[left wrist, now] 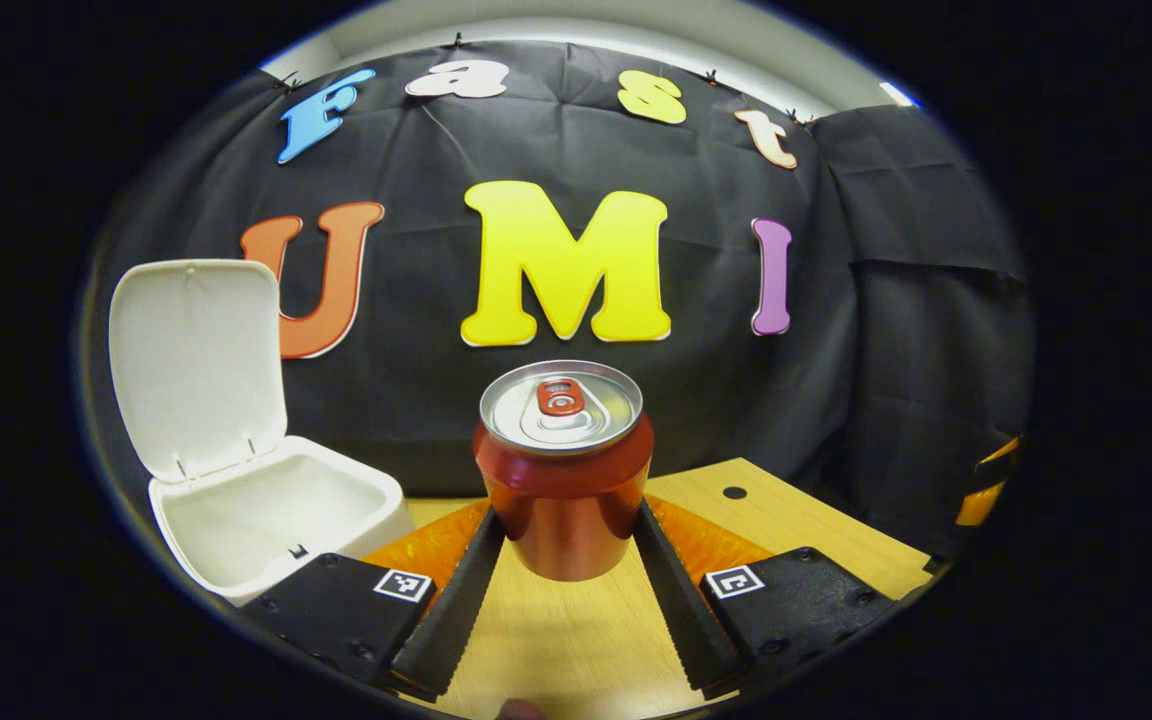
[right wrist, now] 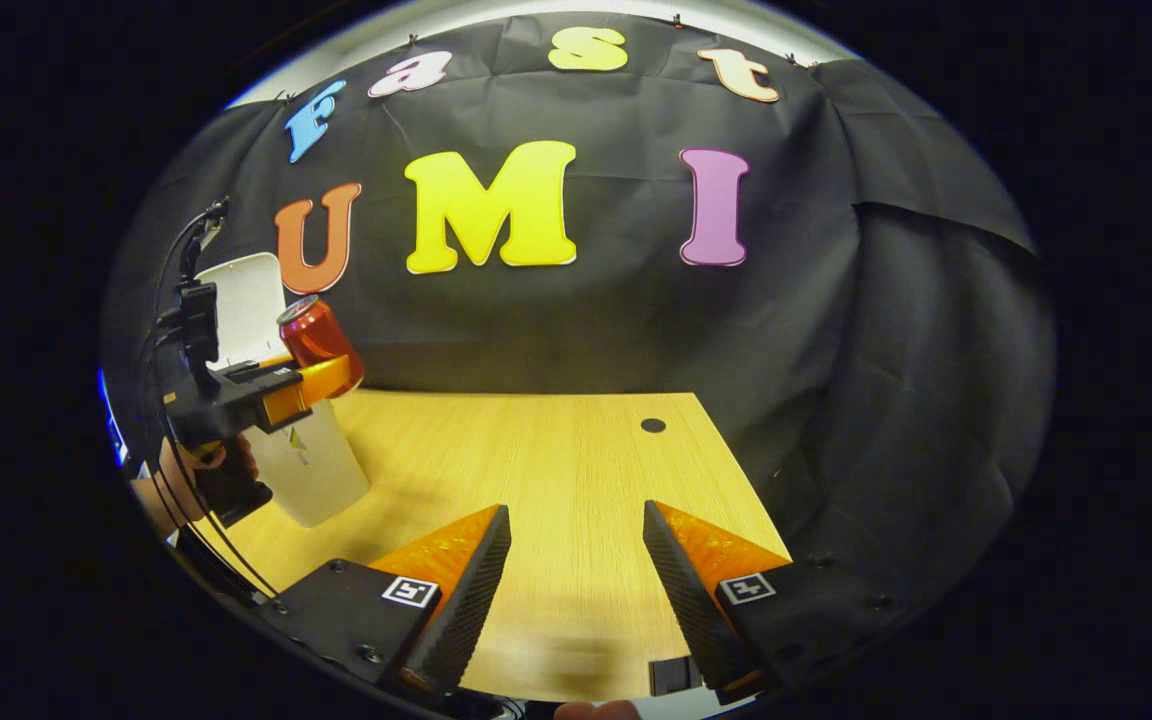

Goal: Press the lid of the desktop garbage bin to open it, pick up the crumpled paper on the desktop and throw it into the bin, then pick up the pop can on the desktop and drop it into the bin, and finally close the garbage bin lid.

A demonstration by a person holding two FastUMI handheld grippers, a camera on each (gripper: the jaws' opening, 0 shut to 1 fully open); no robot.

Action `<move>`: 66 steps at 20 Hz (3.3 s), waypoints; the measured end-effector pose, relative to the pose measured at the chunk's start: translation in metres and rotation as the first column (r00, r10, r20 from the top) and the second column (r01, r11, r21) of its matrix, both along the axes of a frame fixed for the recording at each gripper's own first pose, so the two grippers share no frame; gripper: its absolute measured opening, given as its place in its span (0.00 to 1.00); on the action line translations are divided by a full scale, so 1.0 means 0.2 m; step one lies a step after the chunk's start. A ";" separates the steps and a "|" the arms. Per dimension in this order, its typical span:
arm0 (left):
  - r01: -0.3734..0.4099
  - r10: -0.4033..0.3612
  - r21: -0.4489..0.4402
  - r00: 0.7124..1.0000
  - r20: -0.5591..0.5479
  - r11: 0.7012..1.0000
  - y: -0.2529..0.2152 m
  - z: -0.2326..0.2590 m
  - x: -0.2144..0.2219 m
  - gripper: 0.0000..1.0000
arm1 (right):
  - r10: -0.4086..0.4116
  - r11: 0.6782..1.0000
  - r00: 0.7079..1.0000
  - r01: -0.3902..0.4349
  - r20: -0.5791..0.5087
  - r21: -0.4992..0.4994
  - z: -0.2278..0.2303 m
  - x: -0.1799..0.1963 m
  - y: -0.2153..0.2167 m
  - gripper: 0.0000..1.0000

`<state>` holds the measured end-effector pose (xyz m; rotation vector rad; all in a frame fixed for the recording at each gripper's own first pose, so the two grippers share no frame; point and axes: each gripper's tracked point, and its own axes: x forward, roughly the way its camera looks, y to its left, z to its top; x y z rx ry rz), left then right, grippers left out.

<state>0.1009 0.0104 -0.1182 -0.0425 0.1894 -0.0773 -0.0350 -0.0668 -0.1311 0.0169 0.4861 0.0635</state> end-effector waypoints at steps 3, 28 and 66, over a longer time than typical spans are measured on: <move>-0.062 0.062 0.043 0.998 0.011 0.997 0.18 0.08 0.03 0.84 | 0.032 0.999 0.999 -0.033 0.026 0.007 0.03 0.06 0.07 0.86; -0.507 0.529 0.181 0.842 -0.103 0.843 1.01 -0.03 -0.13 0.94 | 0.222 0.974 0.975 -0.223 0.031 0.037 0.02 0.26 0.56 0.86; -0.911 0.903 0.077 0.387 -0.184 0.406 1.52 0.56 0.10 0.93 | 0.145 0.979 0.986 -0.155 0.080 0.131 0.25 0.54 0.14 0.86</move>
